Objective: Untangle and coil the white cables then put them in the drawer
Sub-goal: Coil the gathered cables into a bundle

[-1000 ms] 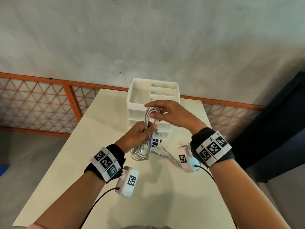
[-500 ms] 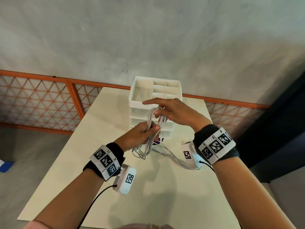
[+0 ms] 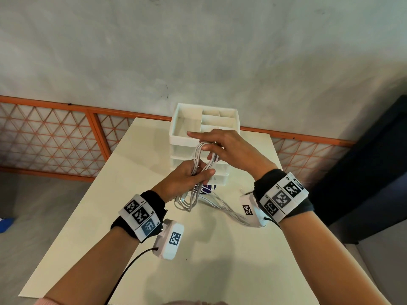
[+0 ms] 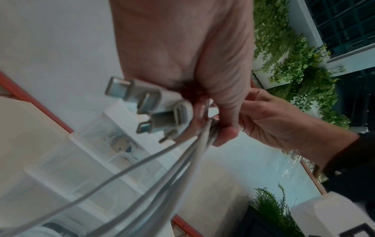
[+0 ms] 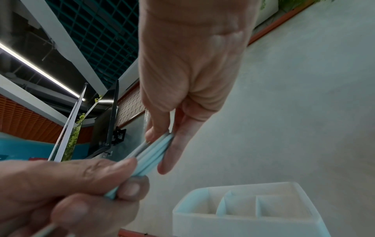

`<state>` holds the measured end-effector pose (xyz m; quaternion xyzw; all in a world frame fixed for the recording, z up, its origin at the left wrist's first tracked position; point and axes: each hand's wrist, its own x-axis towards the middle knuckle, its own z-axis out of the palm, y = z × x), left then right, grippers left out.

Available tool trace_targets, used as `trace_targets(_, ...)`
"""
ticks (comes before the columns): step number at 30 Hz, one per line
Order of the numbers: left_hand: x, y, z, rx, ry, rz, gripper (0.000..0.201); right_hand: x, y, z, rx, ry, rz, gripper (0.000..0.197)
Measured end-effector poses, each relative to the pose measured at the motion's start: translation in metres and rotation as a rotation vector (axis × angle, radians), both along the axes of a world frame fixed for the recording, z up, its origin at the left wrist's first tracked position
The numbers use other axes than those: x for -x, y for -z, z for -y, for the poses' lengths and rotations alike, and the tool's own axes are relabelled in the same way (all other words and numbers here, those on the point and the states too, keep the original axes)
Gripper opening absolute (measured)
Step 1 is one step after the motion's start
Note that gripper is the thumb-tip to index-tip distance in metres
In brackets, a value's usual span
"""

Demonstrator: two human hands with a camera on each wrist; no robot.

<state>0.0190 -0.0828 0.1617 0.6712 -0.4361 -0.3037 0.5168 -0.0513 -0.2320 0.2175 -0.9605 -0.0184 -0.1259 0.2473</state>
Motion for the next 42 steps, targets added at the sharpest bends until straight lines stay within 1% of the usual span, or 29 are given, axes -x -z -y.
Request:
trace_targets(3,-0.001,0.001,0.000,-0.012,0.000,0.019,0.034,0.000,0.000,0.002,0.056,-0.012,0.006,0.027)
trace_targets(6,0.000,0.002,0.000,-0.002,0.002,0.048,0.033,-0.002,0.003,0.001,0.016,0.040,0.022,0.021)
trace_targets(7,0.000,0.003,0.000,0.000,0.002,0.052,0.033,-0.002,0.005,0.001,-0.036,0.051,0.026,0.020)
trace_targets(9,0.000,0.003,-0.002,0.026,-0.013,0.027,0.031,-0.001,0.006,-0.001,-0.237,0.085,0.030,0.023)
trace_targets(11,0.000,0.002,-0.002,0.068,-0.043,-0.002,0.025,0.001,0.007,-0.003,-0.402,0.147,-0.028,0.031)
trace_targets(12,0.000,0.002,-0.002,0.088,-0.055,-0.010,0.022,0.002,0.009,-0.004,-0.431,0.161,-0.072,0.032)
trace_targets(14,-0.002,0.002,-0.002,0.107,-0.073,-0.008,0.019,0.002,0.015,-0.009,-0.389,0.157,-0.131,0.031)
trace_targets(16,-0.002,0.002,-0.003,0.082,-0.083,0.017,0.023,0.003,0.014,-0.012,-0.275,0.172,-0.154,0.033)
trace_targets(18,-0.001,0.001,-0.004,0.029,-0.053,0.013,0.029,0.002,0.007,-0.013,-0.194,0.190,-0.195,0.036)
trace_targets(20,0.001,0.000,-0.004,0.001,-0.009,-0.024,0.032,0.002,-0.001,-0.012,-0.181,0.190,-0.256,0.036)
trace_targets(22,0.000,-0.002,-0.005,0.037,-0.006,-0.025,0.031,0.002,-0.007,-0.010,-0.240,0.177,-0.257,0.037)
trace_targets(24,-0.002,-0.005,-0.003,0.112,-0.051,-0.044,0.031,0.004,-0.006,-0.010,-0.407,0.171,-0.210,0.041)
trace_targets(25,-0.003,-0.006,-0.002,0.157,-0.082,-0.077,0.032,0.006,-0.001,-0.011,-0.484,0.166,-0.218,0.045)
trace_targets(27,-0.007,-0.007,0.001,0.251,-0.147,-0.152,0.033,0.008,0.014,-0.017,-0.543,0.085,-0.336,0.054)
trace_targets(28,-0.010,-0.009,0.002,0.286,-0.177,-0.179,0.032,0.009,0.026,-0.022,-0.550,0.003,-0.409,0.054)
trace_targets(29,-0.013,-0.009,0.003,0.306,-0.206,-0.197,0.031,0.008,0.039,-0.025,-0.562,-0.067,-0.459,0.048)
trace_targets(30,-0.016,-0.009,0.002,0.311,-0.235,-0.192,0.030,0.007,0.049,-0.026,-0.580,-0.090,-0.473,0.039)
trace_targets(32,-0.024,-0.008,0.000,0.310,-0.291,-0.139,0.031,0.004,0.054,-0.024,-0.616,-0.045,-0.429,0.023)
trace_targets(33,-0.028,-0.006,-0.002,0.320,-0.325,-0.101,0.032,0.004,0.052,-0.020,-0.605,-0.014,-0.391,0.019)
trace_targets(34,-0.032,-0.005,-0.004,0.329,-0.364,-0.066,0.032,0.003,0.049,-0.017,-0.576,0.010,-0.351,0.019)
trace_targets(36,-0.038,-0.001,-0.005,0.352,-0.439,-0.035,0.031,0.001,0.044,-0.016,-0.510,0.047,-0.292,0.026)
trace_targets(38,-0.038,0.001,-0.002,0.371,-0.508,-0.023,0.037,-0.002,0.041,-0.025,-0.501,0.091,-0.260,0.036)
trace_targets(40,-0.036,0.000,0.002,0.384,-0.547,-0.053,0.045,-0.007,0.042,-0.039,-0.516,0.096,-0.224,0.039)
trace_targets(42,-0.034,-0.002,0.005,0.384,-0.533,-0.151,0.049,-0.010,0.045,-0.047,-0.440,0.074,-0.203,0.035)
